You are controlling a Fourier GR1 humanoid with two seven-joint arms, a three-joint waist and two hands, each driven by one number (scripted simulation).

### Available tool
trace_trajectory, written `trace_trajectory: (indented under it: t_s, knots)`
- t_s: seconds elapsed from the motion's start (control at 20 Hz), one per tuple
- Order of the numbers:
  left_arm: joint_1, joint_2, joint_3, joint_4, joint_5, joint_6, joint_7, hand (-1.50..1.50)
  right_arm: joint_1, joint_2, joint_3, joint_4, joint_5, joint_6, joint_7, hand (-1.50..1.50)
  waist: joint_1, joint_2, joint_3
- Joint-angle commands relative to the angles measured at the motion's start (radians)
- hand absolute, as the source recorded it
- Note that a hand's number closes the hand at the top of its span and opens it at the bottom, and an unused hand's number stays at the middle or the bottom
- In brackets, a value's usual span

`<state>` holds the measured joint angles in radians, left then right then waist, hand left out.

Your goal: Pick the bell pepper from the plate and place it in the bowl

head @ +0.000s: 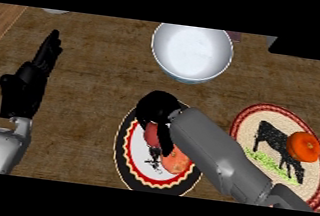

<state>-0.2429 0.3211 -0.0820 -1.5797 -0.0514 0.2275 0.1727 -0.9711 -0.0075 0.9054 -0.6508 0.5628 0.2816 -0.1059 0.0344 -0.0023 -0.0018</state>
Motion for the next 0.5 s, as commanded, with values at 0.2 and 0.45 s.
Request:
trace_trajectory:
  t_s: [0.2, 0.45]
  knots:
    - [0.0, -0.025, -0.038, -0.008, -0.02, -0.012, -0.003, 0.0, 0.175, 0.007, 0.088, -0.342, -0.23, -0.127, 0.431, 1.5, 0.062, -0.001, 0.001]
    - [-0.055, -0.026, -0.039, 0.006, -0.025, -0.02, 0.017, 0.0, 0.16, 0.007, 0.217, -0.522, -0.291, -0.313, 0.643, 1.5, 0.078, 0.002, 0.002]
